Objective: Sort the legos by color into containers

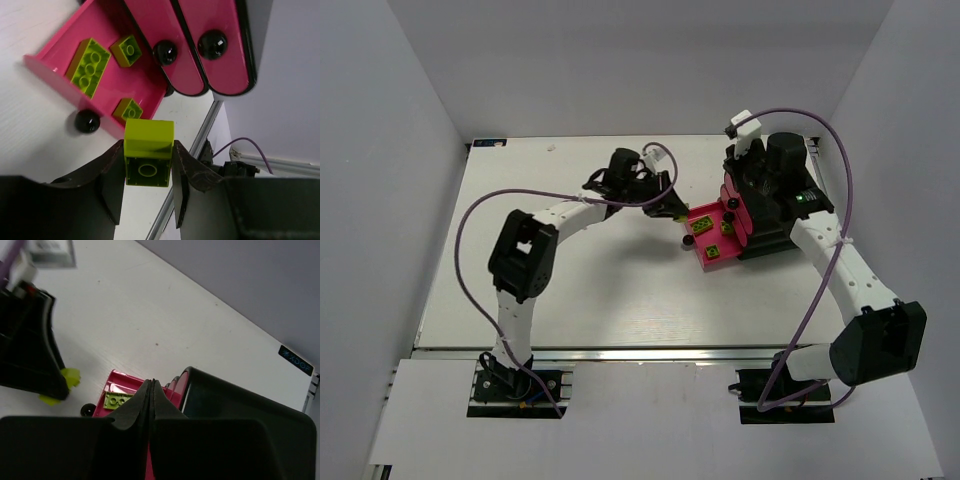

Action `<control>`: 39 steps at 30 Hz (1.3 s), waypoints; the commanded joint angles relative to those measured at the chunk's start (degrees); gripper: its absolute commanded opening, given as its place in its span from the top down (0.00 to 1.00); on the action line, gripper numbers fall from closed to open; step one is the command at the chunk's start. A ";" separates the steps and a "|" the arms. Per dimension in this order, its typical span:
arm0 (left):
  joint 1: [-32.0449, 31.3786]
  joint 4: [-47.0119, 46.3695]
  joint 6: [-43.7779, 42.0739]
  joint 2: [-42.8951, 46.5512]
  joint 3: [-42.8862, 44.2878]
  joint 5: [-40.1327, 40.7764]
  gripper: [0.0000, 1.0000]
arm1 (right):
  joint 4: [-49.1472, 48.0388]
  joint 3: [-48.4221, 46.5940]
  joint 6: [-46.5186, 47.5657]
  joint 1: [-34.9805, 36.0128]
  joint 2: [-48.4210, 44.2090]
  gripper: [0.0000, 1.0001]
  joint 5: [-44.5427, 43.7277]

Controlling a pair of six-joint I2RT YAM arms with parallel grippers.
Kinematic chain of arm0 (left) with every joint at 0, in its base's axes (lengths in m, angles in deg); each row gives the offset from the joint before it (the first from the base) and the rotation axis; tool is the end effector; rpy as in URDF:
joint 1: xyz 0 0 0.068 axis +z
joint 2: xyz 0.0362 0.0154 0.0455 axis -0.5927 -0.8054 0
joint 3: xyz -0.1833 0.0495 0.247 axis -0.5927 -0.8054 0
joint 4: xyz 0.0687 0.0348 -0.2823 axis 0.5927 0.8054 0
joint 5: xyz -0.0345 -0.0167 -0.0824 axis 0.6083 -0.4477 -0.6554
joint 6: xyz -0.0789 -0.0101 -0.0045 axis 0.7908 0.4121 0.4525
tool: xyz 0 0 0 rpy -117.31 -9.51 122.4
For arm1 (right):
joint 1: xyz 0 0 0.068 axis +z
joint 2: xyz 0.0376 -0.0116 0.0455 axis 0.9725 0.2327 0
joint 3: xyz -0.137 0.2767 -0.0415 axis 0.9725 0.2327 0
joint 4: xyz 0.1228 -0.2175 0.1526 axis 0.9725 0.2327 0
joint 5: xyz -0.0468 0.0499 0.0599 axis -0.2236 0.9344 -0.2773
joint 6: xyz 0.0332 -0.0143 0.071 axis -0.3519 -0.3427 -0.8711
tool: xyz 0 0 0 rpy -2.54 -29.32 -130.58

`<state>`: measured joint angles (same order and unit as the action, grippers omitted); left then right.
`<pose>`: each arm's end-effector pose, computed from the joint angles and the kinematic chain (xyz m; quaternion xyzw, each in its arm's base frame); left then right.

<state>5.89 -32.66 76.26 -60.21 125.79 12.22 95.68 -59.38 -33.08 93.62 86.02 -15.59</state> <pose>0.4286 -0.3043 0.2367 0.1015 0.8329 -0.5093 0.1913 0.3570 0.1213 0.4000 -0.2872 0.7452 0.0603 0.5988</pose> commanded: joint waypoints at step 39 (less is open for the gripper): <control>-1.45 8.41 10.46 8.06 -7.90 21.99 0.66 | 17.57 -21.54 -12.33 -21.20 10.06 0.23 4.51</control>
<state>4.21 -19.42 82.84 -53.79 123.23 34.21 108.03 -76.60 -43.76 75.61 93.06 -14.17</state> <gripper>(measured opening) 0.301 0.730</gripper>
